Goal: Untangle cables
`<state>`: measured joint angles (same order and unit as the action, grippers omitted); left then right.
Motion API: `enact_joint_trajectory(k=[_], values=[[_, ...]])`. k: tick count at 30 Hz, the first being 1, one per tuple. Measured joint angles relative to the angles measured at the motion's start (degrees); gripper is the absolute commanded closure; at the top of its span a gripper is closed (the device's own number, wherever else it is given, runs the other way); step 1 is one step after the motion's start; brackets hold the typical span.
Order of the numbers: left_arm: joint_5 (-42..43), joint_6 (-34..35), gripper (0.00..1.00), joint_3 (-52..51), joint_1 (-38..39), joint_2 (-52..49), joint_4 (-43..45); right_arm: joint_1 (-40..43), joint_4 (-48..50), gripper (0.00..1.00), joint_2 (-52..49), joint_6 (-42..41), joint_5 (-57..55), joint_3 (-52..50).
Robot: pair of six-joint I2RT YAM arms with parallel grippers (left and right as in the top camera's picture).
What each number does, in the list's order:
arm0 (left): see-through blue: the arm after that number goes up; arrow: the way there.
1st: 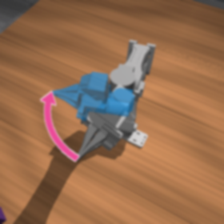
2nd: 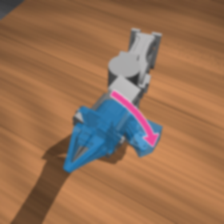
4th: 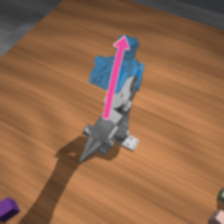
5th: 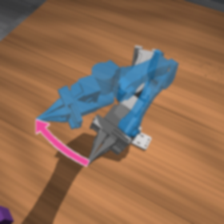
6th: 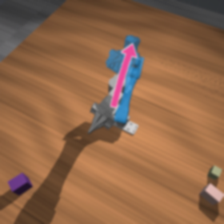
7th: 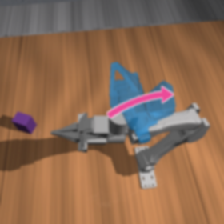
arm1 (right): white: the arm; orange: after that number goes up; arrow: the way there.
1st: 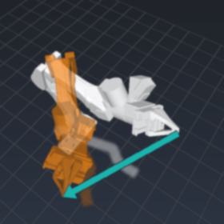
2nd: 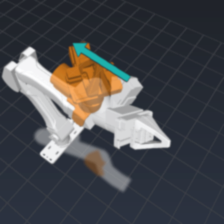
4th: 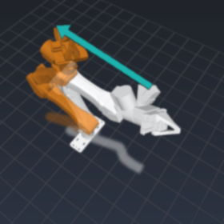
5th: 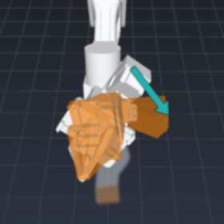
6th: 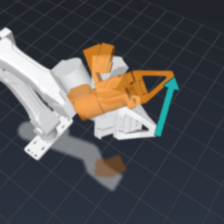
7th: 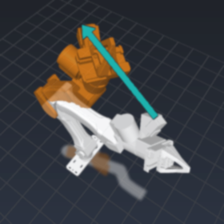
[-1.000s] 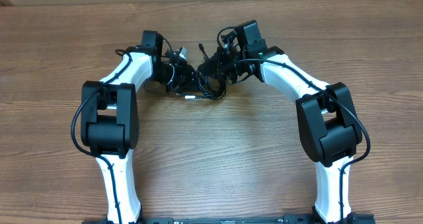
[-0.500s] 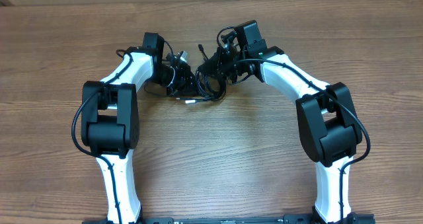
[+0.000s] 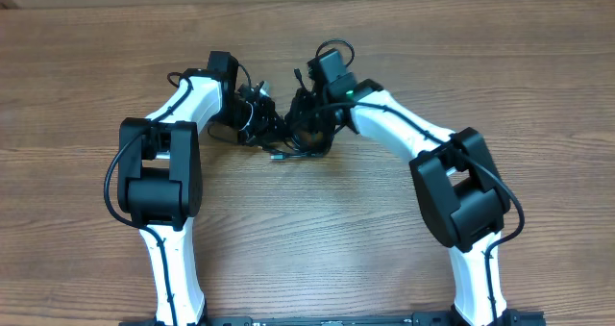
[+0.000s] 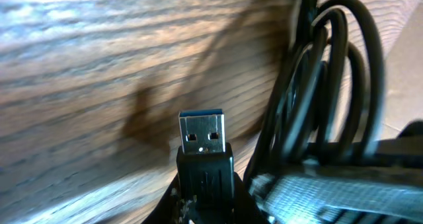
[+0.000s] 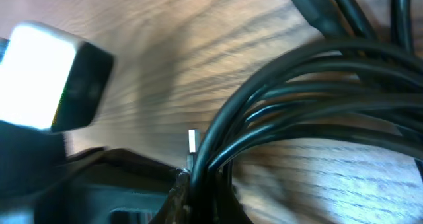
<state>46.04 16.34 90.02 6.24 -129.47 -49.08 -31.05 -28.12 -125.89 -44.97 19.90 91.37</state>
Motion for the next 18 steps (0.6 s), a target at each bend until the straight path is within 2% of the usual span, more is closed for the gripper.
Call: enact_joint_trajectory(k=[3,7,8,9,10,11,14,18], values=[[-0.9,0.0,0.96,0.0,0.0,0.0,-0.6,-1.9,-1.2,0.96,0.0,0.0,-5.8,0.0],[-1.1,0.0,0.96,0.0,-0.3,0.0,-0.7,-3.6,-1.0,0.91,0.0,0.0,-11.1,0.0],[-1.1,0.0,0.96,0.0,-0.3,0.0,-0.7,-4.0,-0.7,0.85,0.0,0.0,-12.0,0.0],[-1.1,0.0,0.96,0.0,-0.3,0.0,-0.7,-4.3,-0.4,0.66,0.0,0.0,-12.9,0.0],[-1.1,0.0,0.96,0.0,-0.3,0.0,-0.7,-4.5,-0.2,0.53,0.0,0.0,-13.8,-0.1],[-1.2,0.0,0.96,0.0,-0.4,0.0,-0.7,-4.8,0.0,0.45,0.0,-0.1,-14.8,-0.2],[-1.6,0.0,0.96,-0.2,-0.6,0.0,-1.0,-5.0,0.0,0.36,0.0,0.8,-17.1,-0.4],[-1.8,0.0,0.96,-0.3,-0.9,0.0,-1.1,-4.2,-0.3,0.33,0.3,3.0,-15.0,-0.5]])
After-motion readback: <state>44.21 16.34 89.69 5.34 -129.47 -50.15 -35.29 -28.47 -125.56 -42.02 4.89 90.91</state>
